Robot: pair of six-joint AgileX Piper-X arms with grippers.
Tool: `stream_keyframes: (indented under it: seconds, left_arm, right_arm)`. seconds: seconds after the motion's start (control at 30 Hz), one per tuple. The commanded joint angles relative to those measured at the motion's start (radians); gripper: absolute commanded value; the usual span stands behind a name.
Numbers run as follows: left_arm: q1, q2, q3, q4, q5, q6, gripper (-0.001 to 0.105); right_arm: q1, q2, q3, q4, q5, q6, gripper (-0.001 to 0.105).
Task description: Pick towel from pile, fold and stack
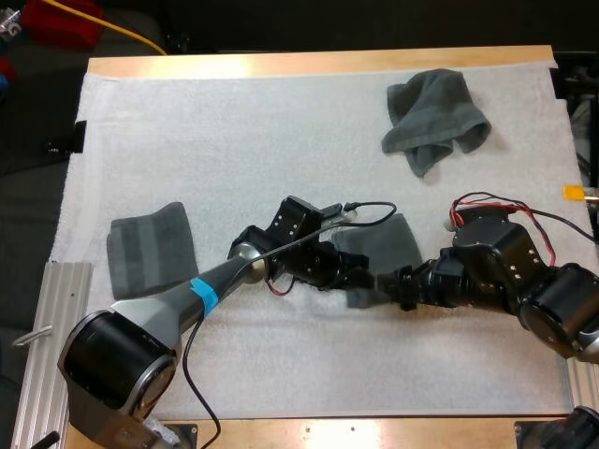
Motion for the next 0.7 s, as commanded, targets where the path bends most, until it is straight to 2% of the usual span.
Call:
stream_keyframes:
  seconds: [0.0,0.07,0.33,0.4,0.67]
  left_arm:
    - [-0.004,0.0,-0.007,-0.011,-0.003,0.006,0.005]
    - [-0.004,0.0,-0.007,-0.011,-0.003,0.022,0.0]
    - [-0.003,-0.03,-0.007,0.081,-0.024,0.151,0.0]
    - [0.002,-0.059,-0.007,0.111,-0.051,0.191,0.0]
    - [0.07,-0.157,-0.007,0.196,-0.047,0.274,0.0]
  right_arm:
    - [0.002,-0.005,-0.004,0.009,-0.011,-0.012,0.079]
    - [0.002,-0.005,-0.004,0.009,-0.011,-0.012,0.079]
    - [0.002,-0.005,-0.004,-0.002,-0.016,-0.012,0.079]
    - [0.002,-0.005,-0.004,-0.025,-0.041,-0.012,0.079]
    - [0.002,-0.005,-0.004,-0.141,-0.114,0.018,0.079]
